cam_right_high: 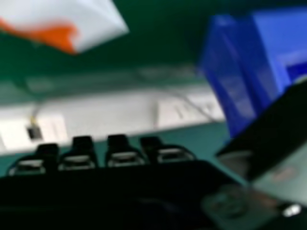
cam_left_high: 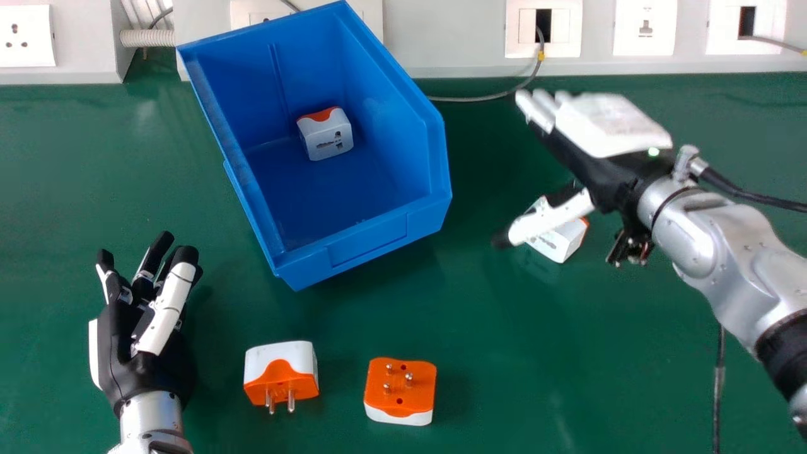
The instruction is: Pick all objects and put in blue box
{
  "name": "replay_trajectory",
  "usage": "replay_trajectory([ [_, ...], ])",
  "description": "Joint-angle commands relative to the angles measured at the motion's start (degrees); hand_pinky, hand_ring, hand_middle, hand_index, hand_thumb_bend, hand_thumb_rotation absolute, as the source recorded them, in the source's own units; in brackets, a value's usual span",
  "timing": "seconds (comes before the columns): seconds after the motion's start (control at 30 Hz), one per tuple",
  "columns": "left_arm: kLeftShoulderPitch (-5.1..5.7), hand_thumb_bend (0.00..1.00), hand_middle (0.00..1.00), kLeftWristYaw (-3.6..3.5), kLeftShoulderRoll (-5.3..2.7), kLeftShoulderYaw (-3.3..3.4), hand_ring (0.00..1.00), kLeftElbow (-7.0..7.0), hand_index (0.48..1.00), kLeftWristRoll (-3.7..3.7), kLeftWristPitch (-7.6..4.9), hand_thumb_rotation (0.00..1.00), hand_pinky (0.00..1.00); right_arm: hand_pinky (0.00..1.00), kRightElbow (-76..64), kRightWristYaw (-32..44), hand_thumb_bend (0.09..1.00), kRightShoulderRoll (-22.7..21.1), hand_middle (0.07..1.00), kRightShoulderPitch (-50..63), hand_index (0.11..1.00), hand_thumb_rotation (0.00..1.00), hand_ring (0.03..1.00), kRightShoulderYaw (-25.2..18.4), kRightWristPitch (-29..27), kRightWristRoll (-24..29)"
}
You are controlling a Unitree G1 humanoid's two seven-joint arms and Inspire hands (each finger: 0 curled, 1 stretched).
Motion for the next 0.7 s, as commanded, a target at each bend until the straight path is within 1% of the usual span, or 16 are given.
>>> replay_trajectory([
  [0.0, 2.56, 0.66, 0.84, 2.16, -2.07, -0.19, 0.84, 3.57, 0.790, -0.09, 5.73, 0.05, 0.81, 0.97, 3.71, 0.21, 1.000, 1.21, 1.000, -4.29, 1.000, 0.47, 1.000, 1.68, -1.02, -1.00],
  [0.1, 2.93, 0.67, 0.84, 2.06, -1.92, -0.04, 0.84, 3.58, 0.796, -0.21, 5.79, 0.03, 0.81, 0.96, 8.86, 2.54, 1.000, 2.38, 1.000, -6.29, 1.000, 0.48, 1.000, 4.15, -0.23, -2.17],
  [0.13, 3.09, 0.67, 0.84, 2.00, -1.81, -0.10, 0.84, 3.73, 0.798, -0.06, 5.65, 0.03, 0.82, 0.96, 10.26, 4.28, 1.000, 2.80, 1.000, -6.93, 0.994, 0.47, 1.000, 4.66, 0.28, -2.24],
  [0.17, 3.19, 0.67, 0.84, 2.07, -1.72, -0.13, 0.84, 3.88, 0.801, 0.04, 5.62, 0.04, 0.82, 0.96, 11.50, 6.07, 1.000, 3.20, 1.000, -7.54, 0.988, 0.46, 1.000, 5.04, 0.77, -2.14],
  [0.2, 3.24, 0.68, 0.84, 2.36, -1.71, -0.13, 0.84, 4.01, 0.801, 0.14, 5.55, 0.04, 0.82, 0.96, 12.48, 7.43, 1.000, 3.49, 1.000, -8.02, 0.983, 0.45, 1.000, 5.48, 0.98, -2.15],
  [0.27, 3.23, 0.69, 0.84, 2.43, -1.66, -0.01, 0.84, 4.34, 0.771, 0.10, 5.69, 0.05, 0.82, 0.92, 13.88, 9.32, 0.994, 3.86, 1.000, -8.57, 0.965, 0.41, 1.000, 5.89, 0.73, -1.69],
  [0.3, 3.22, 0.69, 0.84, 2.40, -1.59, 0.02, 0.84, 4.47, 0.774, 0.10, 5.77, 0.04, 0.82, 0.90, 14.33, 9.80, 0.984, 3.98, 1.000, -8.74, 0.954, 0.38, 1.000, 5.98, 0.54, -1.48],
  [0.33, 3.13, 0.69, 0.84, 2.89, -1.48, 0.01, 0.84, 4.70, 0.774, 0.20, 6.17, 0.04, 0.82, 0.90, 15.12, 10.75, 0.984, 4.13, 1.000, -8.95, 0.954, 0.38, 1.000, 5.87, 0.10, -1.03],
  [0.37, 3.11, 0.70, 0.84, 3.22, -1.39, -0.07, 0.84, 4.86, 0.769, 0.36, 6.37, 0.04, 0.82, 0.88, 15.94, 11.47, 0.973, 4.26, 1.000, -9.14, 0.940, 0.34, 1.000, 5.77, -0.42, -0.65],
  [0.43, 3.07, 0.70, 0.84, 3.52, -1.31, -0.16, 0.84, 5.01, 0.769, 0.48, 6.60, 0.04, 0.82, 0.88, 17.20, 11.70, 0.973, 4.43, 1.000, -9.27, 0.940, 0.34, 1.000, 5.59, -1.42, -0.21],
  [0.47, 3.06, 0.70, 0.84, 3.51, -1.28, -0.20, 0.84, 5.05, 0.775, 0.48, 6.59, 0.03, 0.82, 0.84, 17.55, 11.59, 0.938, 4.47, 0.989, -9.32, 0.909, 0.27, 0.978, 5.58, -1.76, -0.08],
  [0.5, 3.06, 0.70, 0.84, 3.32, -1.25, -0.21, 0.84, 5.08, 0.780, 0.44, 6.55, 0.03, 0.82, 0.80, 17.78, 11.56, 0.913, 4.55, 0.980, -9.33, 0.889, 0.21, 0.958, 5.38, -1.67, 0.33],
  [0.57, 3.15, 0.71, 0.84, 2.85, -1.29, -0.24, 0.84, 5.00, 0.785, 0.38, 6.11, 0.05, 0.82, 0.71, 18.05, 11.36, 0.847, 4.76, 0.940, -9.42, 0.849, 0.09, 0.883, 5.53, -0.72, 0.64],
  [0.6, 3.15, 0.72, 0.84, 2.68, -1.35, -0.18, 0.84, 4.92, 0.784, 0.26, 5.96, 0.05, 0.82, 0.69, 17.93, 10.87, 0.835, 4.85, 0.931, -9.34, 0.843, 0.07, 0.868, 5.59, -0.15, 0.70],
  [0.63, 3.14, 0.72, 0.84, 2.57, -1.42, -0.13, 0.84, 4.82, 0.772, 0.18, 5.80, 0.05, 0.83, 0.62, 17.86, 10.55, 0.806, 4.96, 0.894, -9.32, 0.818, 0.04, 0.800, 5.61, 0.48, 0.73],
  [0.67, 3.13, 0.72, 0.84, 2.45, -1.47, -0.13, 0.84, 4.75, 0.772, 0.16, 5.63, 0.05, 0.83, 0.62, 17.78, 10.19, 0.806, 5.09, 0.894, -9.33, 0.818, 0.04, 0.800, 5.66, 1.11, 0.65],
])
